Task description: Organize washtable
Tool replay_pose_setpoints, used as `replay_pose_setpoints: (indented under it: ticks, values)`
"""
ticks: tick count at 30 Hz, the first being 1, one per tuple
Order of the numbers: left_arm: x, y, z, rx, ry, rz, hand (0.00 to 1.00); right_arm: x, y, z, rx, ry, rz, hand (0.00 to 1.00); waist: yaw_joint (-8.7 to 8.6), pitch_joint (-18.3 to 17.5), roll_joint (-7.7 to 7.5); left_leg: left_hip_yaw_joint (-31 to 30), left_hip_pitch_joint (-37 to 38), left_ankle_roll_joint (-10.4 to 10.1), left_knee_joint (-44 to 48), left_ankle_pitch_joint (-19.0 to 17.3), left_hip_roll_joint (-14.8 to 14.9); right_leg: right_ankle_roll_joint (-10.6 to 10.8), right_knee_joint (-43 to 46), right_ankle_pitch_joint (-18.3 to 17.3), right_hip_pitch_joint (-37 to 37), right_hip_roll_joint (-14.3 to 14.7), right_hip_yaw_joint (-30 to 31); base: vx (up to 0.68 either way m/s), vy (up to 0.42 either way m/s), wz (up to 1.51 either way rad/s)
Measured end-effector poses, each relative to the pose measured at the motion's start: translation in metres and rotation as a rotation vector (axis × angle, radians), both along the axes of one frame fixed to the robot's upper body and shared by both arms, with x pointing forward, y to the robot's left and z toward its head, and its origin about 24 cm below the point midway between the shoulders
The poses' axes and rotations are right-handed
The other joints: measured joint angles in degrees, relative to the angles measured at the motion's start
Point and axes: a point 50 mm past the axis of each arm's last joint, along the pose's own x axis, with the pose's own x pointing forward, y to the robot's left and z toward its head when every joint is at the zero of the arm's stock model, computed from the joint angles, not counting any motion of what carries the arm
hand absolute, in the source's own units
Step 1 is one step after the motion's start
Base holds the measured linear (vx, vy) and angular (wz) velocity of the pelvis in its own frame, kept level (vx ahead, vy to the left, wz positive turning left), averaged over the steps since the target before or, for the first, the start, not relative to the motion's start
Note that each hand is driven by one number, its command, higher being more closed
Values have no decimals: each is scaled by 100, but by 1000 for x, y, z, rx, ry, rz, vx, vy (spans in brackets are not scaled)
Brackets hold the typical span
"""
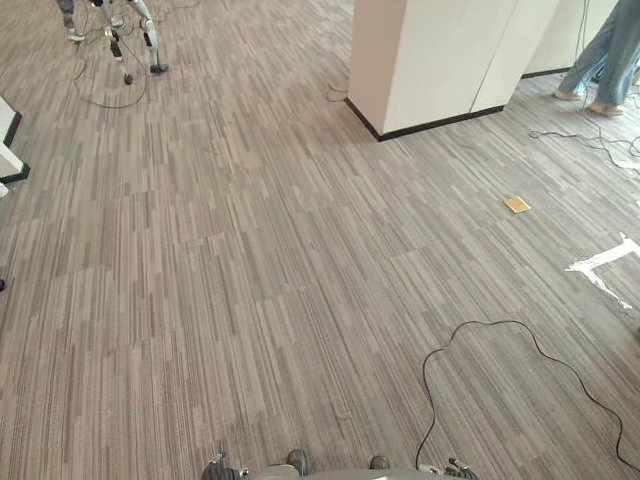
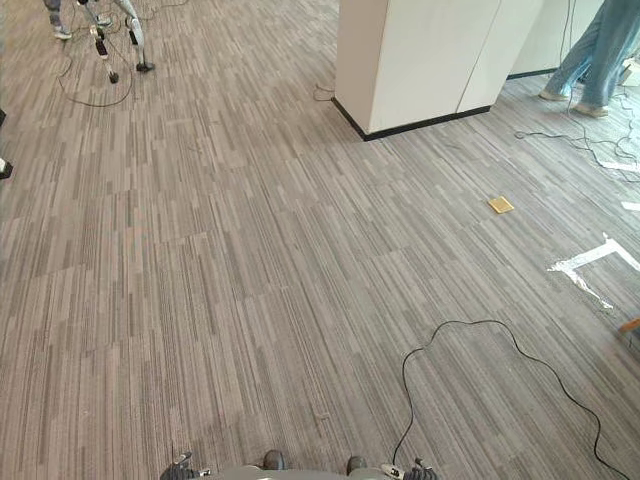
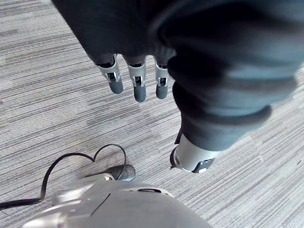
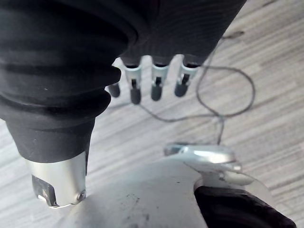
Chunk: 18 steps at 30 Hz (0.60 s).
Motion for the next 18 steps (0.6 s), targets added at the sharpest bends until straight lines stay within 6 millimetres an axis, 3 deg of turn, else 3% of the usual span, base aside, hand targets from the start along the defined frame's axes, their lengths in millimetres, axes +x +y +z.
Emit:
replay_pose_setpoints:
  ticks: [1, 4, 5, 7, 8, 9, 10, 11, 12, 14, 16, 18]
  values:
    - [12, 0, 3, 1, -38, 0, 0, 9, 0, 2, -2, -20, 4, 0, 1, 189, 54, -86, -365, 7, 649, -268, 72, 4, 33, 3, -14, -9, -124, -31, 0, 33]
    - [17, -4, 4, -9, -66, 14, 0, 13, -6, 3, -18, -31, 4, 0, 69, 276, 193, -191, -771, 34, 1516, -821, 260, 44, 106, -69, 5, 113, -287, -52, 47, 25]
    - [18, -3, 5, -12, -81, 38, 0, 15, -8, 4, -23, -39, -5, 0, 176, 290, 234, -208, -896, 99, 1907, -1054, 307, 126, 287, -322, -16, 106, -369, -2, 131, 21]
    - [18, -4, 6, -16, -94, 54, 0, 9, -9, 5, -22, -49, -41, 0, 299, 284, 172, -91, -938, 295, 2456, -1465, 236, 420, 1007, -801, -121, -192, -725, 47, 222, 35]
    - [14, -5, 5, -21, -86, 59, 0, 3, -9, 5, -19, -50, -63, 0, 317, 249, 161, -25, -888, 320, 2586, -1757, 156, 473, 1806, -1021, -210, -445, -825, 104, 244, 27]
    - [13, -5, 4, -21, -81, 62, 0, 6, -9, 6, -17, -63, -65, 0, 333, 251, 129, -17, -839, 375, 2634, -1880, 37, 395, 2541, -1113, -503, -564, -748, 156, 312, 26]
    - [9, -3, 4, -15, -67, 61, 0, 13, -11, 9, -15, -102, -78, 0, 282, 258, 55, -44, -709, 495, 2591, -1961, -172, -259, 4122, -798, -1251, -789, -559, 120, 222, 29]
    - [8, -1, 4, -8, -60, 47, 0, 14, -10, 11, -14, -125, -89, 0, 213, 265, 11, -132, -504, 559, 2448, -1963, -322, -760, 5039, -304, -1661, -872, -416, 225, 257, 59]
    - [5, 2, 4, 0, -48, 46, 0, 12, -6, 10, -3, -126, -106, 0, 124, 258, -3, -336, -182, 618, 2182, -1941, -473, -553, 5816, -352, -1972, -767, -305, 340, 189, 65]
    - [5, 3, 4, 3, -44, 45, 0, 6, -2, 9, 6, -125, -126, 0, 119, 213, -13, -661, 304, 633, 1748, -1885, -503, -277, 6095, -601, -2171, -414, -491, 448, 149, 73]
    - [12, 3, 6, 5, -64, 44, 0, 5, 1, 10, 9, -144, -135, 0, 113, 192, -41, -1060, 732, 708, 1207, -1801, -585, -75, 5662, -790, -2588, -34, -783, 460, 94, 82]
    - [25, -2, 8, 0, -90, 31, 0, 8, -5, 13, -2, -171, -161, 0, 65, 192, 7, -1380, 1056, 757, 811, -1702, -605, -99, 4821, -777, -2994, 274, -903, 607, 68, 92]
